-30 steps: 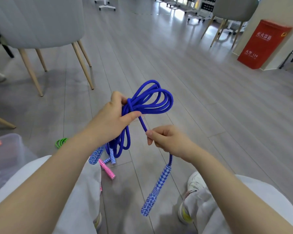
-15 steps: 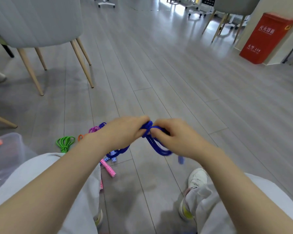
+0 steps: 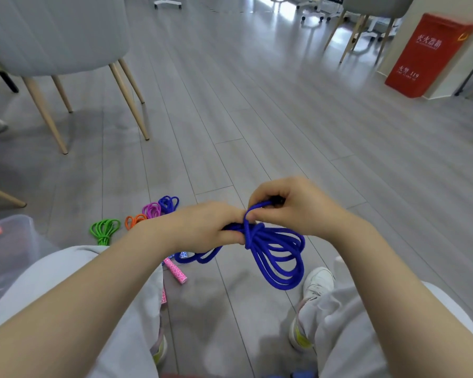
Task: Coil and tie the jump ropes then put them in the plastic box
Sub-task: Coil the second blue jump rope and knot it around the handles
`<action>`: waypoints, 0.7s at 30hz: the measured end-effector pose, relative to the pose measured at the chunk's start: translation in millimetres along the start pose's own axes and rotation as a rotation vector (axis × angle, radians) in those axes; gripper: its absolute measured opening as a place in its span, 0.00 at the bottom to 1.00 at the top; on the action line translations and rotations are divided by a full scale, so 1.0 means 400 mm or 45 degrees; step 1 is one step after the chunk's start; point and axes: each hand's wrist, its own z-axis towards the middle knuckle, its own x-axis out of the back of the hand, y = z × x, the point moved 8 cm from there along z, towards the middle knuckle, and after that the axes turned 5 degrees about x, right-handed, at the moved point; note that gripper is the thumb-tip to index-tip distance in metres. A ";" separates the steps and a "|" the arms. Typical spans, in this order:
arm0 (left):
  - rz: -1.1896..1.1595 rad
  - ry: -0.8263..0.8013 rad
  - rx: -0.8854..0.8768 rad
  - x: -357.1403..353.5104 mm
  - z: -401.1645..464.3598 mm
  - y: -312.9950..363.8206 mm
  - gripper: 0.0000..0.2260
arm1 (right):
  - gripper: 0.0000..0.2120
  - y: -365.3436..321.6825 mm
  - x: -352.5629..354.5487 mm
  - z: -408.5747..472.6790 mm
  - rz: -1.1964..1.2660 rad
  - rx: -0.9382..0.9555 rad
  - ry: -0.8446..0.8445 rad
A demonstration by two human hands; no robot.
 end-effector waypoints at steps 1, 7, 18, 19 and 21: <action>-0.066 0.022 -0.015 0.006 -0.003 0.009 0.07 | 0.04 0.005 0.008 0.000 0.069 -0.012 0.012; -0.413 0.265 -0.119 0.070 -0.032 0.053 0.05 | 0.05 0.050 0.032 -0.009 0.592 -0.153 -0.066; -0.961 0.795 -0.057 0.200 -0.091 -0.026 0.07 | 0.11 0.070 -0.069 0.018 0.831 -0.293 -0.061; -0.961 0.827 -0.034 0.210 -0.095 -0.039 0.07 | 0.12 0.054 -0.087 0.018 0.815 -0.295 -0.086; -0.914 0.848 0.008 0.215 -0.096 -0.056 0.06 | 0.13 0.033 -0.113 0.017 0.763 -0.293 -0.107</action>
